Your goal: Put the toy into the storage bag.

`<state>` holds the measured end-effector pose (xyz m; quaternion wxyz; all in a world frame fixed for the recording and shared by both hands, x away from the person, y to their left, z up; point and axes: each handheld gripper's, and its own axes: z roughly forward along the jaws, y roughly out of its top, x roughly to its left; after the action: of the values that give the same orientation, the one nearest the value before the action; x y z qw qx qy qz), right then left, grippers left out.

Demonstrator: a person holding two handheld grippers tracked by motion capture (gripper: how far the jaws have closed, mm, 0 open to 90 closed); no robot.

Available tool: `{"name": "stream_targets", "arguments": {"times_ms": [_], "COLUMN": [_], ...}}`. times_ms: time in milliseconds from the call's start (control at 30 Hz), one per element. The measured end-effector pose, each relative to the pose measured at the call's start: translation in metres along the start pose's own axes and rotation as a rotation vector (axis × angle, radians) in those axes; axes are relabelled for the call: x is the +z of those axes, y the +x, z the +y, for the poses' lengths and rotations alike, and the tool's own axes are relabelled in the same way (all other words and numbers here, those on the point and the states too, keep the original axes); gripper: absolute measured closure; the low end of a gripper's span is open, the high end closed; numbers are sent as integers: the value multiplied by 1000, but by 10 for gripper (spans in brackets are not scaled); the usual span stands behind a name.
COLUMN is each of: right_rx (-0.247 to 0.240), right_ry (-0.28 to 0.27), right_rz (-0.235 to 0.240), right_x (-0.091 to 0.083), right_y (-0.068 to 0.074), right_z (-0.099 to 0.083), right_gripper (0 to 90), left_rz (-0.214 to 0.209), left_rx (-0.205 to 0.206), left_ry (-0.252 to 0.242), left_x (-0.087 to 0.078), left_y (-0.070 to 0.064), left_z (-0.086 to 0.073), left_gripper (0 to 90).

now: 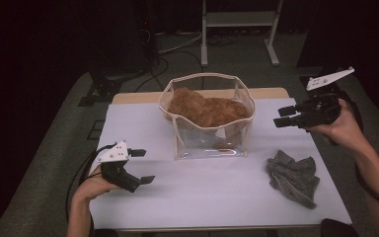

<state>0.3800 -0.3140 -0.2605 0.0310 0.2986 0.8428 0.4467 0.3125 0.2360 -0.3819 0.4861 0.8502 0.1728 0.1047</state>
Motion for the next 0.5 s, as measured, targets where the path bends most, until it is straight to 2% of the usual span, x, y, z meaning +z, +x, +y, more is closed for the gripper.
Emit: {"name": "stream_targets", "arguments": {"times_ms": [500], "right_rx": [79], "right_ry": [-3], "right_rz": [11], "right_x": [3], "right_y": [-10], "right_z": [-41], "right_gripper": [399], "left_rz": [0], "left_rx": [1], "left_ry": [7], "left_x": [-1], "left_y": [0], "left_z": [-1], "left_gripper": [61]}}
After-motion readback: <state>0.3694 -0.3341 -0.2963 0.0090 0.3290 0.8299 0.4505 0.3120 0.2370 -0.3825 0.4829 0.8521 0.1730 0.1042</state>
